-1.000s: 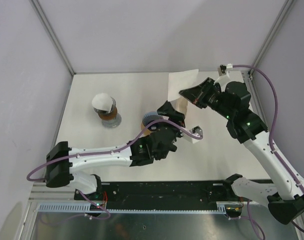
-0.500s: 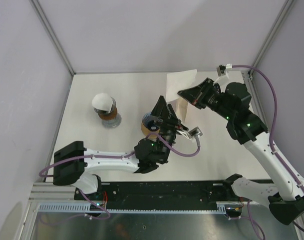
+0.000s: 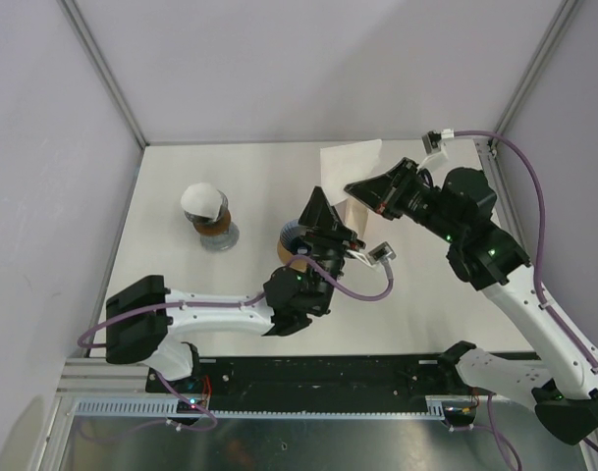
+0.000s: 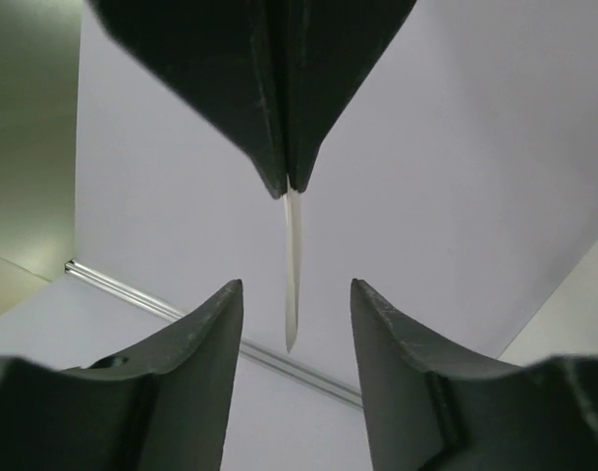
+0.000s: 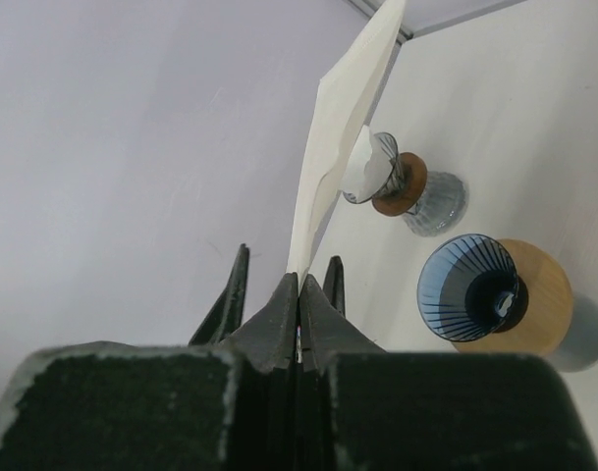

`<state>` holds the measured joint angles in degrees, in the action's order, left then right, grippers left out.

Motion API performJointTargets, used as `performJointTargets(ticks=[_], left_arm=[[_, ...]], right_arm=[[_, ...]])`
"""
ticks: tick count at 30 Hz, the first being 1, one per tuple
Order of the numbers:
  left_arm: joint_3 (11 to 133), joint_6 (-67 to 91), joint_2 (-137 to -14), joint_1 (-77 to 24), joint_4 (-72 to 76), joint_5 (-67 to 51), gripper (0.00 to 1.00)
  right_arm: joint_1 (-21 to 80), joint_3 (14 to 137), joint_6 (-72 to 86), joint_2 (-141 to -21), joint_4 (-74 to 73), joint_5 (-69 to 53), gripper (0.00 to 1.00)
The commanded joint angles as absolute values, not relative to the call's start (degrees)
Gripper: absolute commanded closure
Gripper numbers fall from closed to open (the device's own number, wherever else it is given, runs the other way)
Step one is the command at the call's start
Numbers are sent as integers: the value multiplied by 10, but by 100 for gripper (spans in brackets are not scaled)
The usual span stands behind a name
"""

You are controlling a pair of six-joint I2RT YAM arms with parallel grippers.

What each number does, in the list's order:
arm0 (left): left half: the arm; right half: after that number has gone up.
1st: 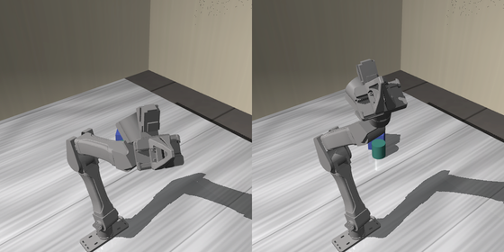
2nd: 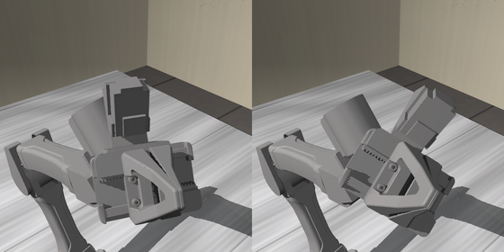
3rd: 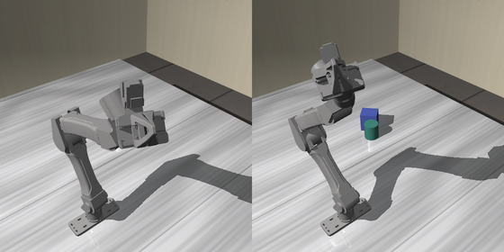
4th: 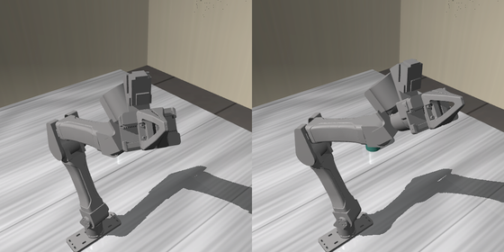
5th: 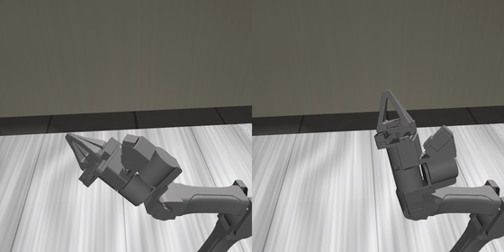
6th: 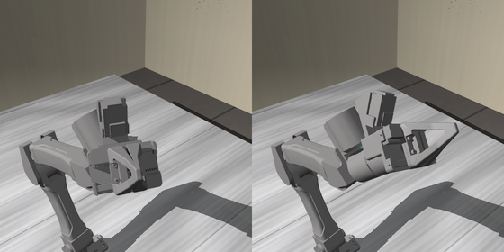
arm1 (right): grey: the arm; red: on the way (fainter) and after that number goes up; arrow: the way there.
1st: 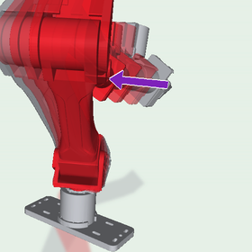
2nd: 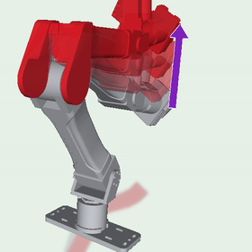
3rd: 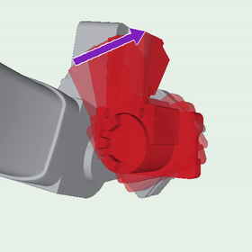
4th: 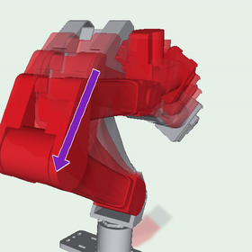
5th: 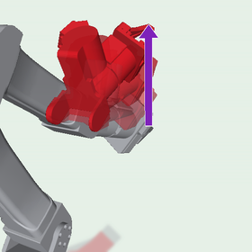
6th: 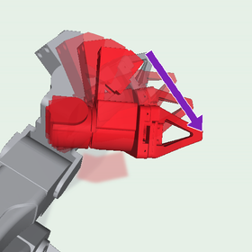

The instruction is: Place the coffee filter in the dripper

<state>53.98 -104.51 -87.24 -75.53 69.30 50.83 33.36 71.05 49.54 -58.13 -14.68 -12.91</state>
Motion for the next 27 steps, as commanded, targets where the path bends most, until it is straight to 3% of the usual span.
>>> performJointTargets(ticks=[1, 6, 7, 15, 16, 18, 21, 25, 27], left_arm=[[572, -1036, -876, -747, 705, 505, 56], [567, -1025, -872, -746, 705, 507, 93], [564, -1020, -870, -746, 704, 506, 96], [544, -1004, -856, -744, 704, 502, 100], [543, -999, -855, -744, 704, 502, 100], [543, -981, -851, -742, 703, 503, 100], [552, -917, -831, -725, 646, 512, 100], [601, -675, -786, -685, 397, 511, 100], [673, -489, -770, -649, 148, 448, 100]], right_arm=[[349, 711, 497, -574, -128, -120, 100], [360, 711, 488, -579, -128, -112, 100], [360, 711, 486, -579, -131, -109, 100], [364, 711, 477, -580, -135, -104, 100], [364, 711, 474, -580, -134, -104, 97], [364, 711, 462, -577, -135, -103, 74], [363, 711, 424, -562, -140, -99, 53], [361, 711, 365, -526, -173, -74, 36], [357, 711, 330, -509, -198, -68, 31]])
